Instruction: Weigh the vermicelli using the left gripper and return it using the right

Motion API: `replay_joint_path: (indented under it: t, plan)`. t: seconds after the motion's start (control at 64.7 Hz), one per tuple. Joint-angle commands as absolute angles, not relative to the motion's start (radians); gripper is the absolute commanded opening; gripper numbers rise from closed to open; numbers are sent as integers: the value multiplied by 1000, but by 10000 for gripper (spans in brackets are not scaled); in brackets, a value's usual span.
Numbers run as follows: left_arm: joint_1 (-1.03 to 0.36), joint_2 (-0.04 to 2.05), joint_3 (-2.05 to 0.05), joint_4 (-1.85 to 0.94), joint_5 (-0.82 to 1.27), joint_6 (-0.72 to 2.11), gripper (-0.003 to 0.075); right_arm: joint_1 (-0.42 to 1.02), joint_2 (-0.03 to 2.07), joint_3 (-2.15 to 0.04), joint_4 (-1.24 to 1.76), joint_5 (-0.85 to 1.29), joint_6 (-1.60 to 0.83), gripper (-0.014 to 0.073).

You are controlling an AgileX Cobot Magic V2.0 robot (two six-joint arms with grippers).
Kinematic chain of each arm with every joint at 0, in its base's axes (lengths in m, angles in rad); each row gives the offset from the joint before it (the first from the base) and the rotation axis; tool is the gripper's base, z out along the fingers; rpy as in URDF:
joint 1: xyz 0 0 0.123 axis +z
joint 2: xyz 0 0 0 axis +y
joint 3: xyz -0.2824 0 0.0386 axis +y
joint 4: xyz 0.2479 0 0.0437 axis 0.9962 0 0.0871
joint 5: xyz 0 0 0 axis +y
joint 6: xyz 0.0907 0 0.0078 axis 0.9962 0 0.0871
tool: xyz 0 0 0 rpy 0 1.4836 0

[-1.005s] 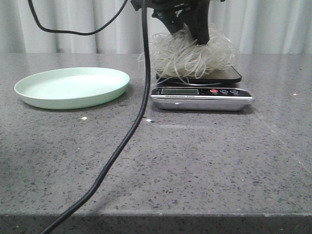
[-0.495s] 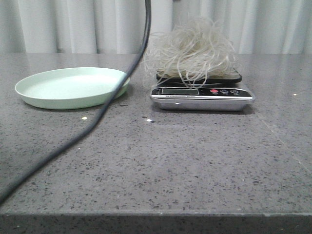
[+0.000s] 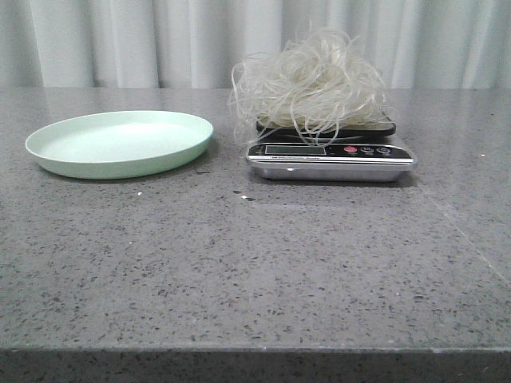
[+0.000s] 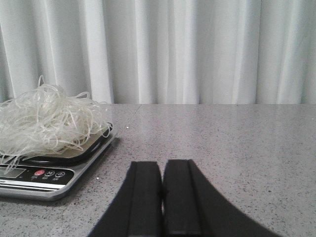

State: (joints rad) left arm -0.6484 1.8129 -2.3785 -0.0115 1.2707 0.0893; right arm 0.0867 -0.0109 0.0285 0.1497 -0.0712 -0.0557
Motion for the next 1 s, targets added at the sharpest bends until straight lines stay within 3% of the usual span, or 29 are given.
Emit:
replay_joint_path:
  t: [0.0, 0.263, 0.727, 0.989]
  plan:
    - [-651, 1691, -2355, -8, 1243, 108, 473, 80, -27, 20, 151, -156, -56, 166]
    - [-651, 1426, -2022, 0, 1148, 108, 313, 80, -27, 20, 151, -156, -56, 166]
    - [-651, 828, -1111, -21, 689, 99, 185, 80, -27, 20, 151, -156, -56, 166]
    - [-651, 522, -784, -66, 576, 99, 127, 80, -27, 20, 151, -156, -56, 166]
